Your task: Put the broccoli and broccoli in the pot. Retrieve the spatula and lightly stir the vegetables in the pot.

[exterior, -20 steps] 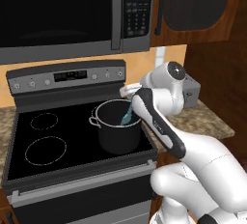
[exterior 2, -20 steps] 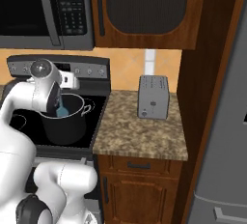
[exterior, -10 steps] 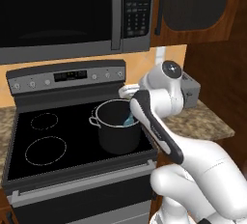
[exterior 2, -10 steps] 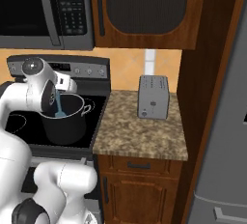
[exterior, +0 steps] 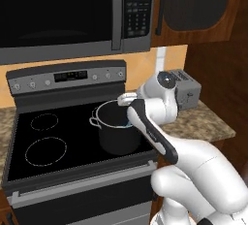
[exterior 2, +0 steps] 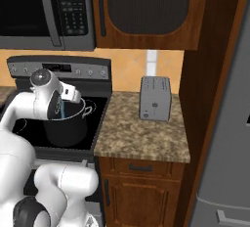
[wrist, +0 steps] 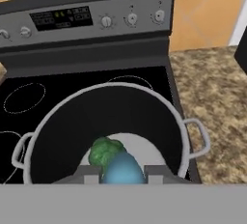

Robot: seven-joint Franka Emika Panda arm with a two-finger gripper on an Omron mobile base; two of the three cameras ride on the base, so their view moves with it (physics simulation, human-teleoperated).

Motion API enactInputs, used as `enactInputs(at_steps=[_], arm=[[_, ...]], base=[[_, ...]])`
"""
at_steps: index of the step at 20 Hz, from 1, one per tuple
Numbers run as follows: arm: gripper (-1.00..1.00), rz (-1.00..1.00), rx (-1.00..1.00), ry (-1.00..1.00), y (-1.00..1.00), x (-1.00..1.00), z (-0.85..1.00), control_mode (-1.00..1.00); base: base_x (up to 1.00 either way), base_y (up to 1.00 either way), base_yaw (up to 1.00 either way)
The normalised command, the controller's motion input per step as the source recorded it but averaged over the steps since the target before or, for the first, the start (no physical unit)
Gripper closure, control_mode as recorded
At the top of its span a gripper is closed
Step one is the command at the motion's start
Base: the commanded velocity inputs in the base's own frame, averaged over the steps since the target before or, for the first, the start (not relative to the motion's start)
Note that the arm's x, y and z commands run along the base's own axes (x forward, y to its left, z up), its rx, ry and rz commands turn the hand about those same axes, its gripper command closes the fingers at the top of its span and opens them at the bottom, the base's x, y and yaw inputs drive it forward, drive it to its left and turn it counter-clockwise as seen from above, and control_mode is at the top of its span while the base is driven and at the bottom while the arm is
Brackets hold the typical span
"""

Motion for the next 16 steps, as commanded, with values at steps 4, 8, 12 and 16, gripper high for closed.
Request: enactInputs(at_steps=[4, 8, 12, 16], arm=[[1.00, 0.00, 0.07, -0.22, 0.01, 0.05, -0.28, -1.00], [1.00, 0.00, 0.03, -0.34, 0.08, 0.14, 0.00, -1.00], [1.00, -0.01, 0.03, -0.16, 0.03, -0.04, 0.08, -1.00], [1.00, -0.03, 0.07, 0.13, 0.00, -0.14, 0.33, -1.00]], base=[[0.00, 0.00, 0.00], [0.00, 0.00, 0.00], [0.00, 0.00, 0.00], [0.00, 0.00, 0.00]])
